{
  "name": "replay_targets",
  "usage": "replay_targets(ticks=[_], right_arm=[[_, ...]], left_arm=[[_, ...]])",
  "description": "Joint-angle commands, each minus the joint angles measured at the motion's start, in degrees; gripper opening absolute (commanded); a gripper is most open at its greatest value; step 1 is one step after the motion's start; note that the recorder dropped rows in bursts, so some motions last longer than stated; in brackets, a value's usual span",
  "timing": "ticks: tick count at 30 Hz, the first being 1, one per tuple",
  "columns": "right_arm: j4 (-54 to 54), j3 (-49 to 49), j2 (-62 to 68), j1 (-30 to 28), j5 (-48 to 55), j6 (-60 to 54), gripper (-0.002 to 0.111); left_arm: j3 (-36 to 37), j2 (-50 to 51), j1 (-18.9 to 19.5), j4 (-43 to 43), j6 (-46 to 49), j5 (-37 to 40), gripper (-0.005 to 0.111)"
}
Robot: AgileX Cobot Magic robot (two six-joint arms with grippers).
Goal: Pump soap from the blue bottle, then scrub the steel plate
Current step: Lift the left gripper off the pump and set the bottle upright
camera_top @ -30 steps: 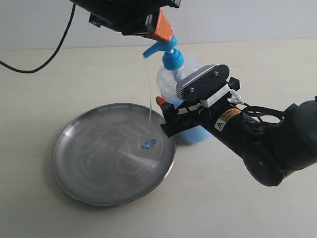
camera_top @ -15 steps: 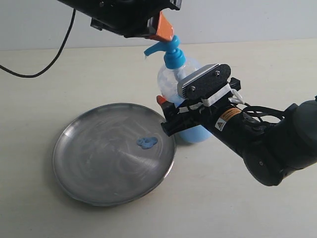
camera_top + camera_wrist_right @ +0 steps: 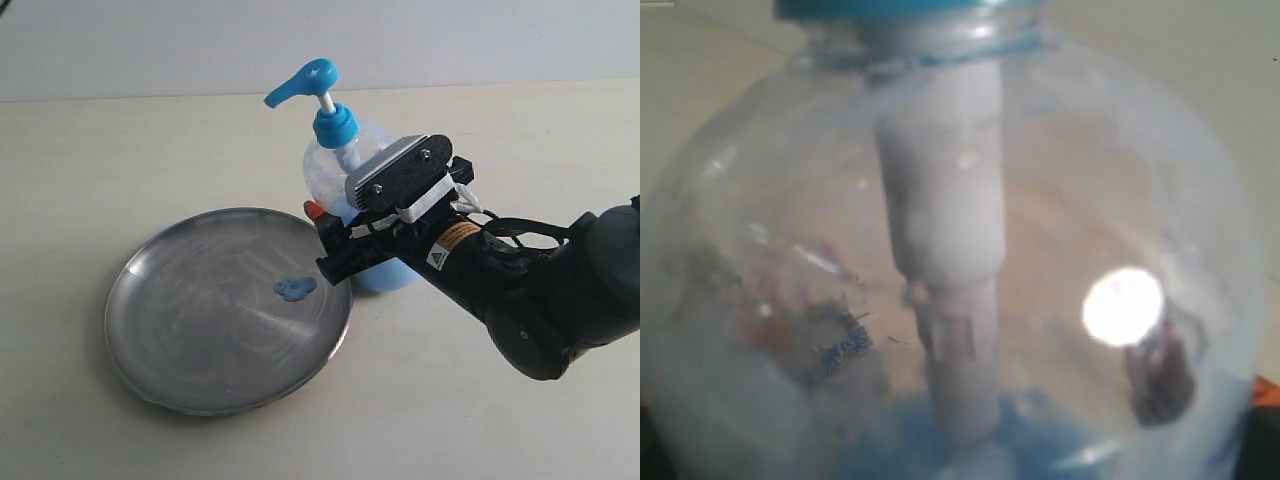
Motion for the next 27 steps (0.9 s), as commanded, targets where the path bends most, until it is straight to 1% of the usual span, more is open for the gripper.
replay_targets(ticks=[1,7,14,21,25,27], right_arm=[[1.2,-0.48,-1.27,0.05,-3.83,-0.61,0.0],[3.52,-0.48,-1.27,0.05,-4.26,1.87,0.0],[5.38,-0.48,-1.27,0.05,-4.4,4.52,0.0],[6.55,-0.48,-1.27,0.05,-4.54,6.89,0.0],[9.73,-0.48,-1.27,0.05,-4.8,6.88,0.0],[11.6,0.3,-1.27,0.05,-6.76,7.43,0.0]], left_arm=[[0.08,-3.4,-0.23,4.9,-3.76,-0.39,0.0],[4.39,-4.9,-0.23,5.17,-3.76,-0.75,0.0],[8.77,-5.04,-0.23,8.5,-3.76,-2.47,0.0],[13.2,-5.04,-0.23,10.21,-3.27,-7.86,0.0],[16.79,-5.04,-0.23,12.91,-3.27,-13.08,0.0],[18.75,-5.04,-0.23,13.39,-3.27,-15.71,0.0]])
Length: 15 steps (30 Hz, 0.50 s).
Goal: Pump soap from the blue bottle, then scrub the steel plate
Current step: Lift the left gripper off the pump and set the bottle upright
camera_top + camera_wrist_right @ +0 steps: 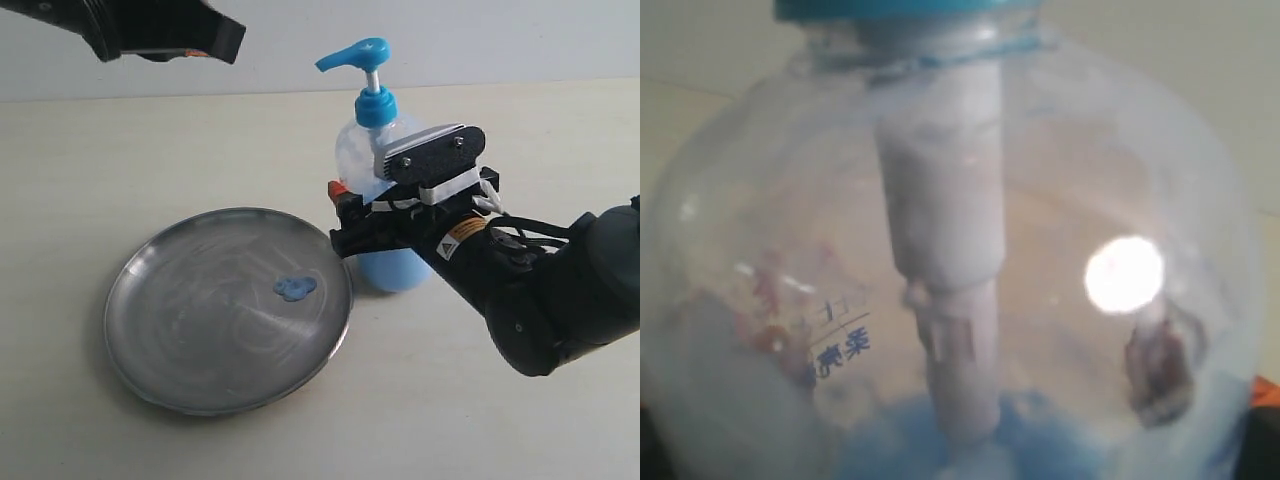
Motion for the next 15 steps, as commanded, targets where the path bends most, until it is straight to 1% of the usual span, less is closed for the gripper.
replay_targets(ticks=[1,3,5,8,15], right_arm=[[2.78,1.81,-1.27,0.05,-9.49,2.95,0.0],[4.45,3.48,-1.27,0.05,-9.49,5.23,0.0],[6.28,3.48,-1.27,0.05,-9.49,5.23,0.0],[6.27,3.48,-1.27,-0.29,-9.49,5.13,0.0],[4.95,3.48,0.19,-4.89,-9.49,5.64,0.0]], left_arm=[[3.14,-0.46,-0.23,1.16,0.12,-5.47,0.0],[4.66,-0.46,-0.23,1.3,1.25,-7.37,0.0],[6.46,-0.33,-0.23,1.3,1.25,-9.14,0.0],[9.88,-0.33,-0.23,1.3,1.63,-12.13,0.0],[14.55,1.6,-0.23,1.3,3.27,-12.91,0.0]])
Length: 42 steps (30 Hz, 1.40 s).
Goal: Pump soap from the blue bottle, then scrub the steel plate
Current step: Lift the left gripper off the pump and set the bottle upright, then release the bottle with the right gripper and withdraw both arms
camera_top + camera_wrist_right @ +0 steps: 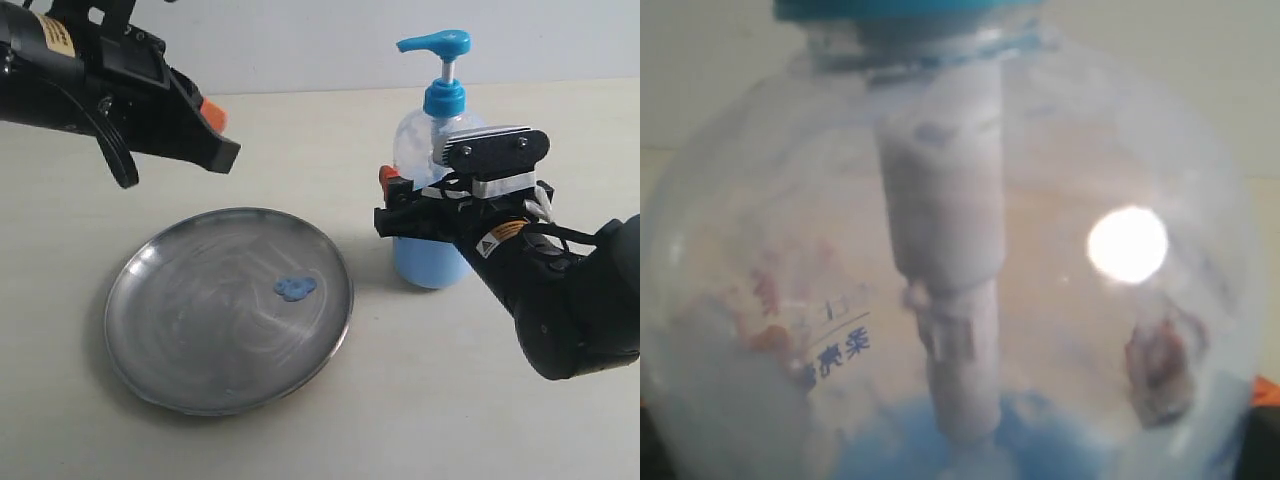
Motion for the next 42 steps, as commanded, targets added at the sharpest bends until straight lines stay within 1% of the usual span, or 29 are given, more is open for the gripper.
replay_targets(ticks=[1,3,11,12,14,17,24,25,28,32,36,42], right_arm=[[-1.68,0.03,0.9,-1.75,-4.61,1.11,0.0],[-1.68,-0.1,1.77,-2.08,-4.61,2.67,0.0],[-2.21,-0.58,2.51,-2.38,-4.61,2.34,0.0],[-2.51,-0.58,2.51,-2.38,-4.61,2.34,0.001],[-3.24,-0.58,2.51,-2.38,-4.61,1.88,0.007],[-4.48,-0.58,2.51,-2.38,-4.61,-1.41,0.022],[-4.06,-0.58,2.51,-2.38,-4.14,-5.49,0.079],[-3.48,-0.58,2.51,-2.38,-4.14,-5.61,0.085],[0.16,-0.58,2.28,-2.38,-4.3,-5.72,0.095],[4.96,-0.58,1.04,-2.38,-4.3,-5.72,0.098],[5.15,-0.58,-1.34,-2.25,-3.2,-5.83,0.098],[2.66,-0.58,-8.22,-2.25,5.52,-7.36,0.098]], left_arm=[[1.38,1.56,-0.23,0.12,0.48,-1.11,0.0],[1.38,2.37,-0.23,0.12,0.48,-0.83,0.0],[1.38,3.46,-0.23,0.12,0.48,-1.05,0.0],[1.38,3.46,-0.23,0.12,0.48,-1.2,0.0],[1.38,3.46,-0.23,0.12,0.48,-1.35,0.0],[1.38,3.46,-0.23,0.12,0.48,-1.35,0.0],[1.38,3.46,-0.23,-1.19,0.48,-3.9,0.0],[1.38,3.46,-0.23,-1.44,0.48,-4.04,0.0],[1.38,3.46,-0.23,-2.09,0.48,-4.04,0.0],[1.38,3.46,-0.23,-3.08,0.48,-4.35,0.0],[1.24,3.46,-0.23,-4.39,0.48,-4.63,0.0],[1.24,3.46,-0.23,-4.5,0.48,-4.73,0.0]])
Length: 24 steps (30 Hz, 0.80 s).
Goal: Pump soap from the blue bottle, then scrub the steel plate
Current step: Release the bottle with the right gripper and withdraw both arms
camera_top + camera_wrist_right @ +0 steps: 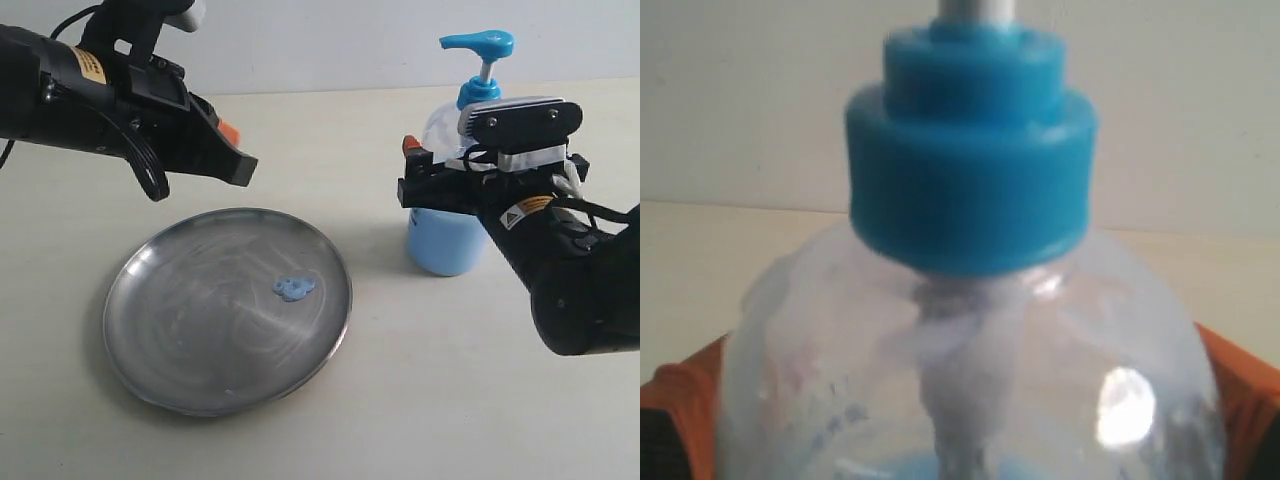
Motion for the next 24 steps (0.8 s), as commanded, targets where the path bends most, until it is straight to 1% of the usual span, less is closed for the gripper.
replay_targets(ticks=[1,5,8,13,16,21,24], right_arm=[[-1.15,-0.47,-5.33,0.04,6.69,-1.81,0.098],[-0.44,-0.47,-9.95,0.04,13.22,-4.53,0.098],[2.78,-0.47,-13.2,0.04,17.18,-5.89,0.098],[4.83,-0.47,-18.43,0.04,24.39,-10.01,0.097],[5.49,-0.47,-22.01,0.04,32.64,-13.4,0.097],[5.46,-0.47,-28.46,0.04,51.47,-18.71,0.096],[5.46,-0.47,-31.14,0.04,60.25,-21.38,0.094]], left_arm=[[0.0,0.03,-0.23,-0.87,0.16,-0.9,0.0],[0.0,0.03,-0.23,-1.34,0.16,-0.9,0.0],[0.0,0.03,-0.23,-1.45,0.16,-0.62,0.0],[0.0,0.03,-0.23,-1.88,0.16,1.56,0.0],[0.0,0.03,-0.23,-2.46,0.16,3.22,0.0],[0.0,0.03,-0.23,-2.62,0.16,4.21,0.0],[0.0,0.03,-0.23,-4.0,0.16,6.57,0.0]])
